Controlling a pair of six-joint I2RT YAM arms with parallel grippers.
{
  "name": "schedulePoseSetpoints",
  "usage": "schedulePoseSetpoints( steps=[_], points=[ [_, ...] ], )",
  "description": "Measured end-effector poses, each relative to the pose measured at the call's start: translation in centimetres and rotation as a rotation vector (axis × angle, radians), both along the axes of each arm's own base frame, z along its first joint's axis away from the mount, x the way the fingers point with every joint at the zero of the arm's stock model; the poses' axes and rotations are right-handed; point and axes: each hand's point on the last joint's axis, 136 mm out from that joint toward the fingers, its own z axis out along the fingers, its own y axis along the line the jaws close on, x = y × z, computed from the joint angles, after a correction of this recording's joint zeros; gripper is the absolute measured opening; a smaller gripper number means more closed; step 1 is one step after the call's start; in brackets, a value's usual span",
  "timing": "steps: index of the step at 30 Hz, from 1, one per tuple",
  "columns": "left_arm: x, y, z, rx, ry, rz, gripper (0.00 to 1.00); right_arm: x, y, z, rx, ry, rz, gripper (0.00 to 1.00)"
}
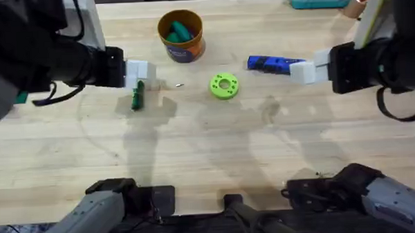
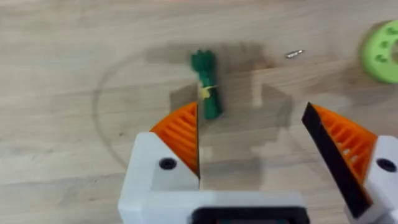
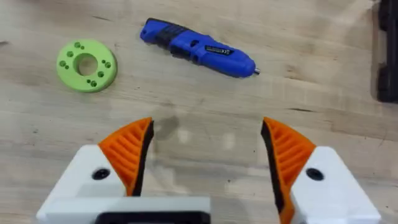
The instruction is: Pick up the gripper from the table and insert it into the empty holder that is missing its gripper. Then pick up a screw, insert it into the mounting hole, and use the screwdriver to tighten it. Finally, clean up the table by picking up the vegetable and placing it into the bucket.
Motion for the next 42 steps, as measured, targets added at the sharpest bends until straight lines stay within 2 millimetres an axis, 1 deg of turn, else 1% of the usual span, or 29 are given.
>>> schedulePoseSetpoints(
  steps=[6, 13, 16, 19, 23, 42],
  points=[
    [0.9, 1.4, -4.3, 0.022, 0.162, 0.047, 0.986, 0.0, 0.0, 0.0, 0.000, -0.001, 0.000, 0.996],
    [1.9, 1.8, -10.4, 0.023, 0.354, 0.059, 0.986, 0.0, 0.0, 0.0, 0.000, -0.001, 0.000, 0.996],
    [2.1, 1.8, -12.4, 0.025, 0.406, 0.060, 0.986, 0.0, 0.0, 0.0, 0.000, -0.001, 0.000, 0.996],
    [2.2, 2.0, -13.8, 0.034, 0.442, 0.062, 0.986, 0.0, 0.0, 0.0, 0.000, -0.001, 0.000, 0.996],
    [2.6, 2.1, -14.7, 0.039, 0.447, 0.064, 0.986, 0.0, 0.0, 0.0, 0.000, -0.001, 0.000, 0.996],
    [2.8, 2.2, -14.7, 0.040, 0.440, 0.064, 0.986, 0.0, 0.0, 0.0, 0.000, -0.001, 0.000, 0.996]
  ],
)
